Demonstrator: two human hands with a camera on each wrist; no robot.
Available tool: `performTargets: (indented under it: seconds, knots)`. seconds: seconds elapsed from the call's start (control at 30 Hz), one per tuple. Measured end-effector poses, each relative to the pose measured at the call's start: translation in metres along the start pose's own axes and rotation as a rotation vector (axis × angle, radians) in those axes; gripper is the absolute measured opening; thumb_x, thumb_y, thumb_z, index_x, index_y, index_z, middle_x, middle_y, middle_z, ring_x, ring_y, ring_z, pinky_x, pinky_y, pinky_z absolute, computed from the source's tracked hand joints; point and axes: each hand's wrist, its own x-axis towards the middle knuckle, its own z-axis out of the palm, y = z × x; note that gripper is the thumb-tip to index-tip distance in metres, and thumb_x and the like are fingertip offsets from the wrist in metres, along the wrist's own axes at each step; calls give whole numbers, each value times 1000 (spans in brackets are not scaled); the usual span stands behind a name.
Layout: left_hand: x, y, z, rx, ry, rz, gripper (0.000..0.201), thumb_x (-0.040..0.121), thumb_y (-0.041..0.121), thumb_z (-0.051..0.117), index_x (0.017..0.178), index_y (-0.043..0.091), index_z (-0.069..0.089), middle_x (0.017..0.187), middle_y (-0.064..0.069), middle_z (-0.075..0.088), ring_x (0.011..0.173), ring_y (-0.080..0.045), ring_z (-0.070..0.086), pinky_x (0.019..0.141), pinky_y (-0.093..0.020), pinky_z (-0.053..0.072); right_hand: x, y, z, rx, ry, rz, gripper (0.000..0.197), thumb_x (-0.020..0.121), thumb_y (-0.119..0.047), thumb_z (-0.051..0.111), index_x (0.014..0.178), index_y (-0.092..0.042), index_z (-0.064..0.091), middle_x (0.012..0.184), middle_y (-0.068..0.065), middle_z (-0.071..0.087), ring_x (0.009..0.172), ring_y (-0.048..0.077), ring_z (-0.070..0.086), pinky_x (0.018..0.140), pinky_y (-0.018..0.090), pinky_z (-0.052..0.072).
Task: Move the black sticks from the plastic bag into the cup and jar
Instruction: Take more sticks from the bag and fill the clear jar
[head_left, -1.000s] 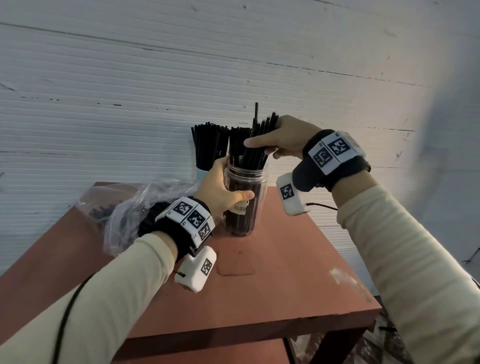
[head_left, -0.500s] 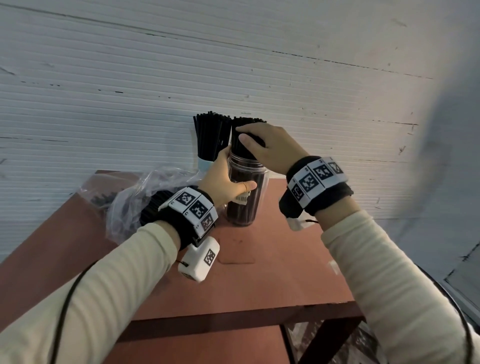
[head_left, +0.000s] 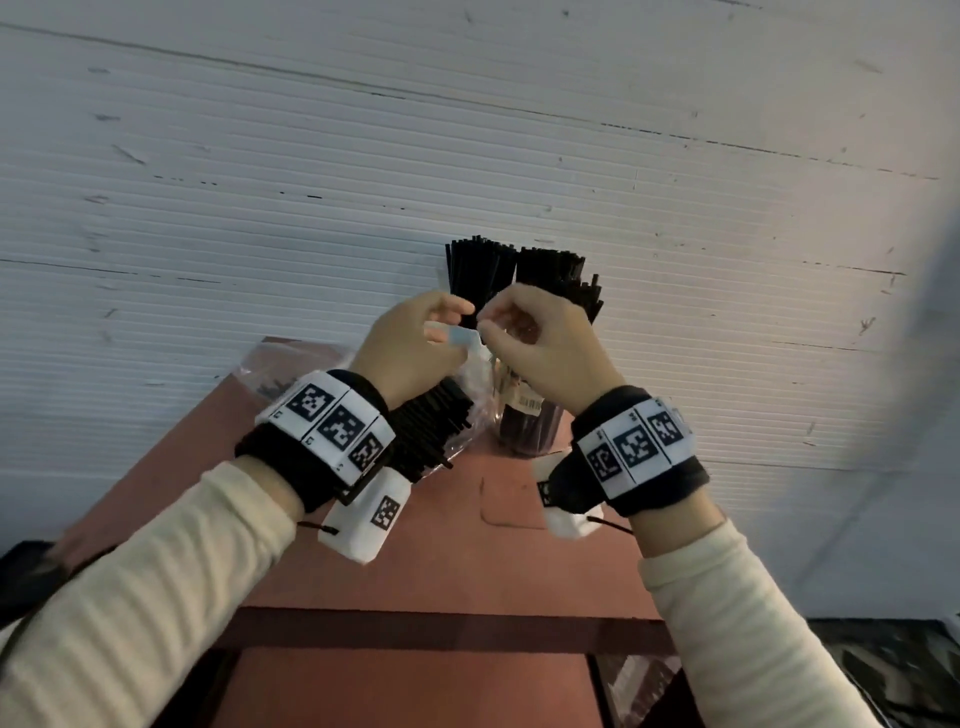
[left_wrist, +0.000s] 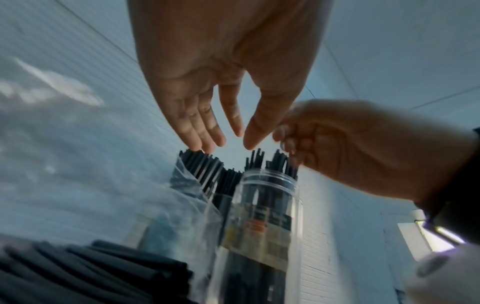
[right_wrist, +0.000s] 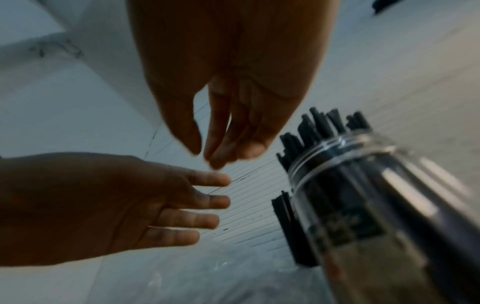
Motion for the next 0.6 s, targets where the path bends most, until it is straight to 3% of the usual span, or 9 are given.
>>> performTargets:
  seconds: [0.1, 0.17, 0.27, 0.33, 0.4, 0.5, 0.6]
  knots:
    - [-11, -10, -32, 131, 108, 38, 30, 79, 14, 68, 104, 32, 65, 112, 6, 61, 97, -13, 58, 80, -28, 46, -3, -8, 24, -64, -356, 111, 19, 86, -32, 70, 96, -16, 69, 83, -3, 67, 71, 3, 57, 65, 11, 43]
    - [-18, -19, -52, 234, 127, 34, 27, 79, 16, 69, 100, 32, 66, 111, 5, 58, 97, -14, 56, 80, -29, 43, -5, -13, 41, -173, -555, 207, 36, 83, -41, 72, 110, -19, 64, 91, -3, 65, 78, 9, 58, 65, 18, 43]
    - [-27, -37, -73, 389, -11, -43, 27, 74, 30, 73, 94, 45, 63, 110, 1, 57, 96, -17, 57, 83, -33, 46, -9, -14, 63, -382, -820, 311, 47, 80, -40, 74, 119, -24, 52, 90, -5, 60, 73, 11, 57, 66, 25, 47]
    - [-28, -52, -78, 487, -163, -92, 36, 62, 51, 69, 95, 60, 57, 109, 2, 60, 92, -19, 62, 84, -40, 53, -9, -9, 74, -395, -843, 344, 39, 81, -24, 73, 114, -21, 51, 84, -1, 63, 65, 13, 61, 65, 29, 53]
    - [-21, -81, -80, 515, -260, -120, 50, 59, 54, 63, 104, 70, 51, 124, 7, 61, 97, -21, 67, 82, -45, 56, -7, -7, 82, -386, -781, 316, 30, 83, -11, 68, 108, -19, 54, 89, -2, 60, 74, 17, 61, 68, 30, 53]
    - [-24, -83, -86, 505, -313, -89, 65, 72, 21, 67, 107, 73, 47, 139, 11, 52, 103, -26, 67, 81, -48, 57, 0, -13, 91, -307, -650, 234, 19, 88, -18, 65, 107, -17, 63, 95, -5, 55, 87, 13, 52, 74, 23, 40]
    - [-28, -72, -96, 464, -253, -109, 72, 79, -3, 54, 111, 61, 52, 133, 2, 55, 106, -28, 64, 84, -47, 56, 9, -16, 107, -288, -631, 181, 27, 94, -35, 56, 114, -20, 66, 108, 2, 65, 96, 17, 58, 81, 25, 42]
